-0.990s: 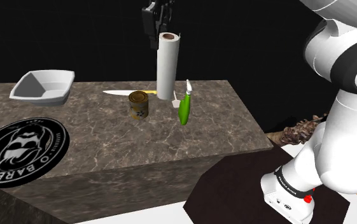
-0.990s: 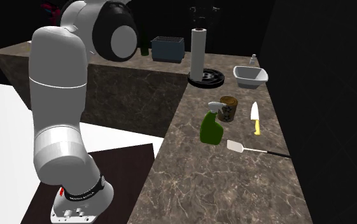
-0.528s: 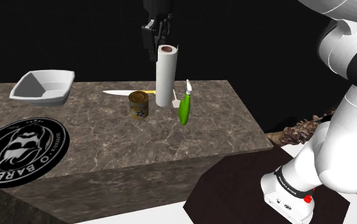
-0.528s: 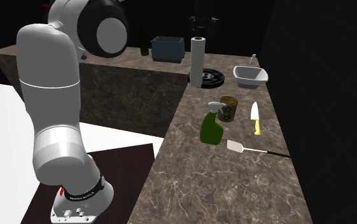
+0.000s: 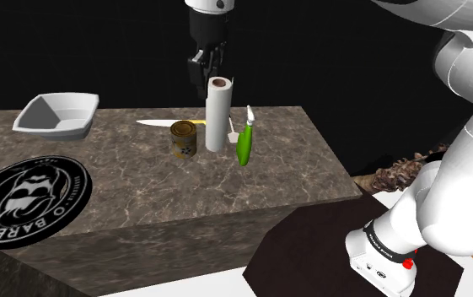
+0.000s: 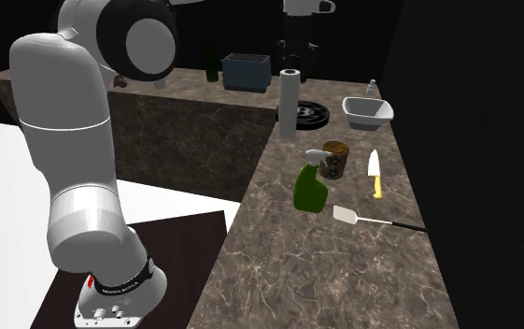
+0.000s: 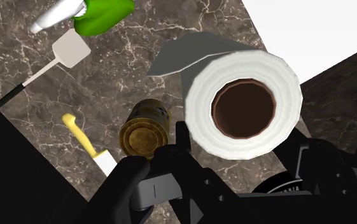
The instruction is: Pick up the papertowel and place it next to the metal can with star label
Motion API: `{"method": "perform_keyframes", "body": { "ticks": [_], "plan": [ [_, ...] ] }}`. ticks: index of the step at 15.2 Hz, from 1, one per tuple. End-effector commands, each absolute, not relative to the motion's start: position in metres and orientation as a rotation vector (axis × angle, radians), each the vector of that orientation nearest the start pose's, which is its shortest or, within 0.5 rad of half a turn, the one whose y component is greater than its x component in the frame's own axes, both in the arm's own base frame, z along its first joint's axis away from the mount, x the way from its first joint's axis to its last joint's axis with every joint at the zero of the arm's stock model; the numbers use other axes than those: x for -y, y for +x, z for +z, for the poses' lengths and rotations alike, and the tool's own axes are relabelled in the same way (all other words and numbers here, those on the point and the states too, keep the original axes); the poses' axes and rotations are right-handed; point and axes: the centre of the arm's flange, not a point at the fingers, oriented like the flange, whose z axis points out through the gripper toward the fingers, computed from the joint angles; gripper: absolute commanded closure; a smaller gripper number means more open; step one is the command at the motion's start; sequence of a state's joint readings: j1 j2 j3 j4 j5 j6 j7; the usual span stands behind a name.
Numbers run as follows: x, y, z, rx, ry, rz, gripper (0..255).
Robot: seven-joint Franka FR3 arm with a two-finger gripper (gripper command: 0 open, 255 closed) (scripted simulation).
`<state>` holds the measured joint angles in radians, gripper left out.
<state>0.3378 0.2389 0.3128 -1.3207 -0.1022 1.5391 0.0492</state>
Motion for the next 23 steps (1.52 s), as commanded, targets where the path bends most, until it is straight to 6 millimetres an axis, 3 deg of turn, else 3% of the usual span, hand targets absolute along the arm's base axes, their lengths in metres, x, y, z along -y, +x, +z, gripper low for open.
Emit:
{"method": "perform_keyframes", "body": {
  "ticks": [1, 23],
  "plan": [
    [-0.346, 0.516, 0.594, 0.923, -3.035, -0.003, 255],
    [-0.346, 0.516, 0.477, 0.923, -3.035, -0.003, 255]
  ]
}}
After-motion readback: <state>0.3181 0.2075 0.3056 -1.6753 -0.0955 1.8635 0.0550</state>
